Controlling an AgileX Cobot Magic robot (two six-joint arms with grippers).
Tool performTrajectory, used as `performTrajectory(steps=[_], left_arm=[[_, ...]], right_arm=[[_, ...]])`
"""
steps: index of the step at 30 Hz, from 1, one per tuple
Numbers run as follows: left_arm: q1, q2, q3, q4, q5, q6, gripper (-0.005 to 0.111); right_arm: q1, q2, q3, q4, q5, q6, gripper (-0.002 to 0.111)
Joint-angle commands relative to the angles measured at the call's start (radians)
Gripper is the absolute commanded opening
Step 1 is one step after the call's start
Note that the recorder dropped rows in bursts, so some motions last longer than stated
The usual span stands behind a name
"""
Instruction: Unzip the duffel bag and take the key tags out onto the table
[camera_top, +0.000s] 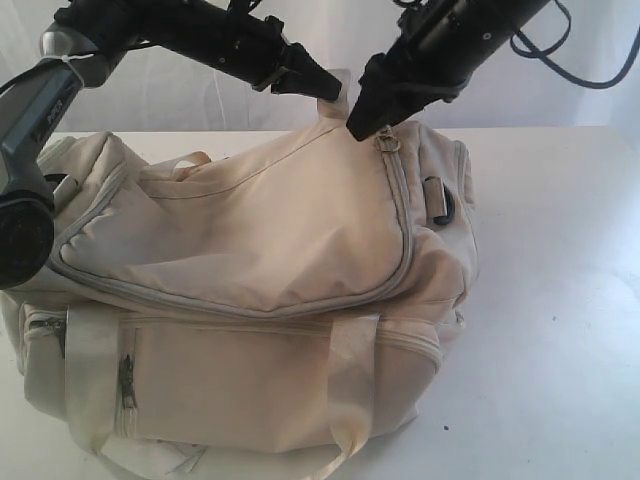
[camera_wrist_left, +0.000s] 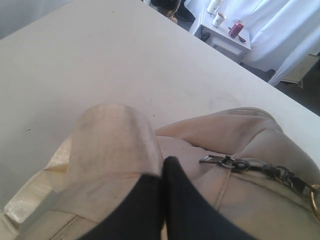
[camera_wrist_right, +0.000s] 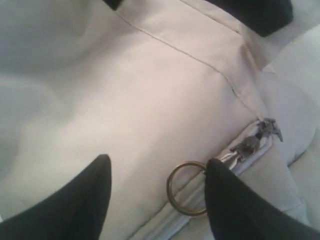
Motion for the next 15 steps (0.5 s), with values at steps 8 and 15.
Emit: performTrajectory(steps=[8, 15], left_arm=[[0.004, -0.017, -0.014, -0.030, 0.089, -0.007, 0.000], [0.004, -0.017, -0.014, -0.030, 0.089, -0.004, 0.000]], right_arm=[[0.092, 0.001, 0.002, -0.295, -0.105, 0.111, 0.053], [0.092, 0.021, 0.002, -0.287, -0.068, 0.124, 0.053]])
